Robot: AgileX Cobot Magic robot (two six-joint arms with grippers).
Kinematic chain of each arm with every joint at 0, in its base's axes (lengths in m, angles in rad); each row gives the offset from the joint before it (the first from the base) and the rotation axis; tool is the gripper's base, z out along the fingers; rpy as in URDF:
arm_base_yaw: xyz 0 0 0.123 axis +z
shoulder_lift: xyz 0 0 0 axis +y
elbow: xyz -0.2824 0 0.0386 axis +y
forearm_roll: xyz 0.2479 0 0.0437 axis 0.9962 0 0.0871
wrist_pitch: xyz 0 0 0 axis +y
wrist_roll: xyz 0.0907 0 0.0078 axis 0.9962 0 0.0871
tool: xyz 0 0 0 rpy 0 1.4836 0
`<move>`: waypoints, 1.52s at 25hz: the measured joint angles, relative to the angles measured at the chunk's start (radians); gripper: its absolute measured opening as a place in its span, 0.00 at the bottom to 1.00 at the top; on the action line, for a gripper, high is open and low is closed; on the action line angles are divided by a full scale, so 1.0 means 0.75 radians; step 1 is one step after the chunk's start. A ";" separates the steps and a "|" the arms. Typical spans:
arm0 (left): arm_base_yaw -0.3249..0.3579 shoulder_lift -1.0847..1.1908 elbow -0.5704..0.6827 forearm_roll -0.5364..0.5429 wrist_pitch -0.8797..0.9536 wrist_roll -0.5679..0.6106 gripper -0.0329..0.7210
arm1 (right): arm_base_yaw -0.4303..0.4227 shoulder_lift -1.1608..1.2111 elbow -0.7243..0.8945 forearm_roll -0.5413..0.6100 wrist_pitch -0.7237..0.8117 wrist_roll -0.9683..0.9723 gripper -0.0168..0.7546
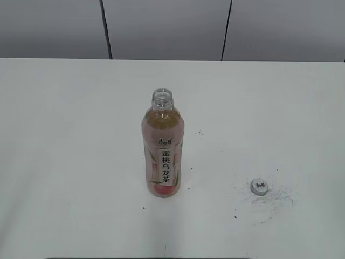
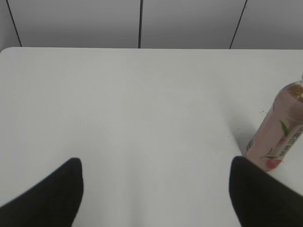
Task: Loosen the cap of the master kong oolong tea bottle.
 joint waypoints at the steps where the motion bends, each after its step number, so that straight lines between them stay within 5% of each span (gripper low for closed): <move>1: 0.000 0.000 0.000 0.000 0.000 0.000 0.79 | 0.000 0.000 0.000 0.000 0.000 0.000 0.74; 38: 0.000 0.000 0.000 0.118 0.019 0.000 0.79 | 0.000 0.000 0.000 0.001 0.000 0.000 0.74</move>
